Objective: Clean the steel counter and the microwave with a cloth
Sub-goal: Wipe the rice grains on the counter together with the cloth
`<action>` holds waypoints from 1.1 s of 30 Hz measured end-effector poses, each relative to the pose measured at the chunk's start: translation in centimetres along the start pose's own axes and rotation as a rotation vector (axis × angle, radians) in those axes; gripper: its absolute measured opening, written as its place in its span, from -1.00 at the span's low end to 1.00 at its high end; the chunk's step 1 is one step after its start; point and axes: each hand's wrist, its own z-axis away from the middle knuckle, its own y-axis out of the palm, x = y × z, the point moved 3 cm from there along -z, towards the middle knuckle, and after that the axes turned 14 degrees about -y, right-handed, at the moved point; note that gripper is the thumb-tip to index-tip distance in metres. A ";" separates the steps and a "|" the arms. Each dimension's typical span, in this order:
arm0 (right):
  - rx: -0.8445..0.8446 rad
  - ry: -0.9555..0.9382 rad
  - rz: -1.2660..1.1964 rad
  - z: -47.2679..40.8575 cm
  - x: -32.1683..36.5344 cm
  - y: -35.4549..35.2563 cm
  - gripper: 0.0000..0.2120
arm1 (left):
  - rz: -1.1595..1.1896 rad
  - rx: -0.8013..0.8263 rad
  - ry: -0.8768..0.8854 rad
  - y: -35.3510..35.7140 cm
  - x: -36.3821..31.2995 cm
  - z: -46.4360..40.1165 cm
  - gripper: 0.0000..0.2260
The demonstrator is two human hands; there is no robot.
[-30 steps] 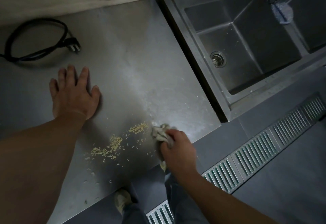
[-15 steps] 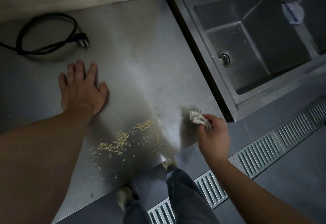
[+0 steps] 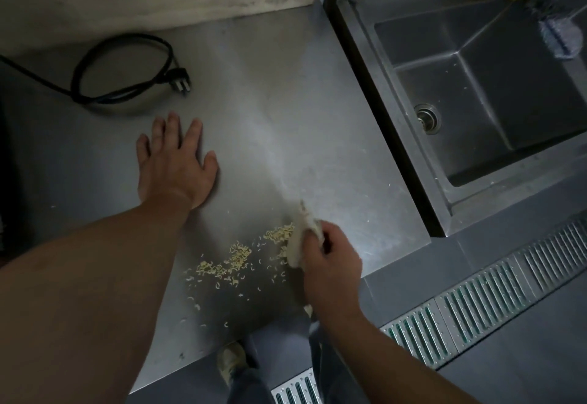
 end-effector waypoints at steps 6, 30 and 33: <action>-0.130 0.010 -0.105 -5.8 0.6 -2.1 -0.70 | 0.028 0.005 0.005 0.0 0.1 0.0 -0.41; 0.548 -0.092 -0.110 -6.0 1.5 3.3 -0.75 | 0.114 0.311 0.171 -1.6 6.8 3.5 -0.43; 0.466 0.090 -0.423 -7.5 2.4 2.9 -0.80 | 0.112 0.319 0.165 -1.5 8.7 5.9 -0.46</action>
